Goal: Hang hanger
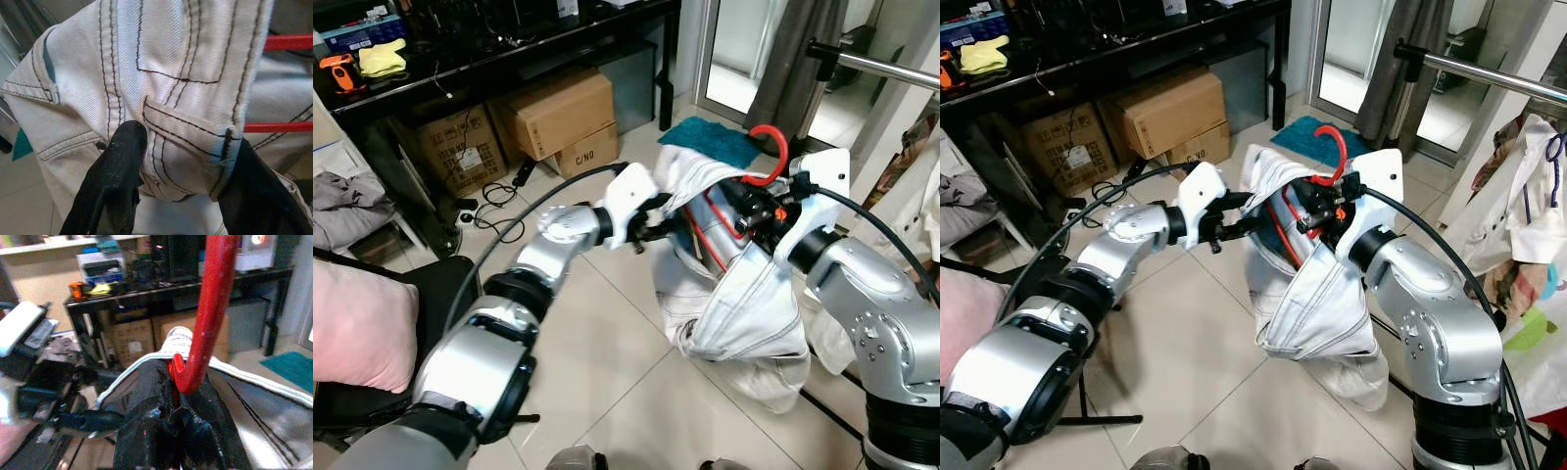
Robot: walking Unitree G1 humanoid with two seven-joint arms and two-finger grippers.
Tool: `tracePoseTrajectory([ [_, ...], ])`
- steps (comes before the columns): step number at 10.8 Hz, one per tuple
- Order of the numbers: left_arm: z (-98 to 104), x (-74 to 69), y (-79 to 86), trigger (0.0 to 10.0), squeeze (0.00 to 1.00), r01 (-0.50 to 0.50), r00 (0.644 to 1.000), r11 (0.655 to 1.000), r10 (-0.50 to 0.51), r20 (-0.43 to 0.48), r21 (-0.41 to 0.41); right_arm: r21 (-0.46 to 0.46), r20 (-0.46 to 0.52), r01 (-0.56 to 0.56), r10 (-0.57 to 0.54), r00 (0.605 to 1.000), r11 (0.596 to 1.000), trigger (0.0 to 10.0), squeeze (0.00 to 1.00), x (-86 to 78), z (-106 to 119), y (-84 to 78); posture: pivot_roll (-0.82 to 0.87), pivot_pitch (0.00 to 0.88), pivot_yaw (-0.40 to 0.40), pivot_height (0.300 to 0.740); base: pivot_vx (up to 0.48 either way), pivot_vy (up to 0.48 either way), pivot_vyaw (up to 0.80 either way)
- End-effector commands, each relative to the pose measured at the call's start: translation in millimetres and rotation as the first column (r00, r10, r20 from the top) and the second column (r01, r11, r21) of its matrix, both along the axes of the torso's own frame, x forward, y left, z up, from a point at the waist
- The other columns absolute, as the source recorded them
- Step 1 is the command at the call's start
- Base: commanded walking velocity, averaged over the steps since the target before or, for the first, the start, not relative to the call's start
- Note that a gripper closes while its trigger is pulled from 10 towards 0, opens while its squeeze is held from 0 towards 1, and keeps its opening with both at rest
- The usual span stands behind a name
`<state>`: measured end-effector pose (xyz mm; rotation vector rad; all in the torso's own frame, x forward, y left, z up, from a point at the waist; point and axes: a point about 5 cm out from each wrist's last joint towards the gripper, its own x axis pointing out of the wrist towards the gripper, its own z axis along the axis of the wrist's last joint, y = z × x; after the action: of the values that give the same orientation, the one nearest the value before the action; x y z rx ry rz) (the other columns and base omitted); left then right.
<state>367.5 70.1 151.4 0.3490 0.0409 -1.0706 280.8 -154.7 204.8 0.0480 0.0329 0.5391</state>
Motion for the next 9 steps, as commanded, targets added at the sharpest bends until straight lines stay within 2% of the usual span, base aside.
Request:
tracePoseTrajectory([
  [1,-3,1.1,13.4,0.0,0.00,-0.025,1.000,1.000,0.026,-0.009,0.017,0.025,0.083,-0.088,0.085,0.993,0.996,0.0,0.00,-3.3,12,7.7,-0.02,0.000,0.104,0.740,0.000,0.000,0.00],
  [2,1,1.4,23.8,0.0,0.00,-0.018,1.000,1.000,0.019,-0.004,0.008,-0.012,0.081,-0.143,0.144,0.986,0.990,0.0,0.00,-4.0,9,10.9,-0.02,0.000,0.100,0.740,0.000,0.000,0.00],
  [3,2,0.1,27.0,0.0,0.00,-0.009,1.000,1.000,0.009,0.002,0.001,-0.033,0.075,-0.154,0.156,0.985,0.987,0.0,0.00,-2.7,8,11.8,-0.01,0.000,0.092,0.740,0.000,0.000,0.00],
  [6,11,-11.4,29.2,0.0,0.00,0.037,0.999,0.996,-0.034,0.043,-0.082,-0.067,0.057,-0.163,0.167,0.984,0.984,0.0,0.00,5.9,2,14.8,0.01,0.000,0.079,0.740,0.000,0.000,0.00],
  [9,25,-10.2,57.2,0.0,0.00,-0.088,0.992,0.991,0.097,0.082,-0.105,-0.113,0.045,-0.193,0.199,0.979,0.975,0.0,0.00,5.7,-1,16.0,0.01,0.000,0.085,0.740,0.000,0.000,0.00],
])
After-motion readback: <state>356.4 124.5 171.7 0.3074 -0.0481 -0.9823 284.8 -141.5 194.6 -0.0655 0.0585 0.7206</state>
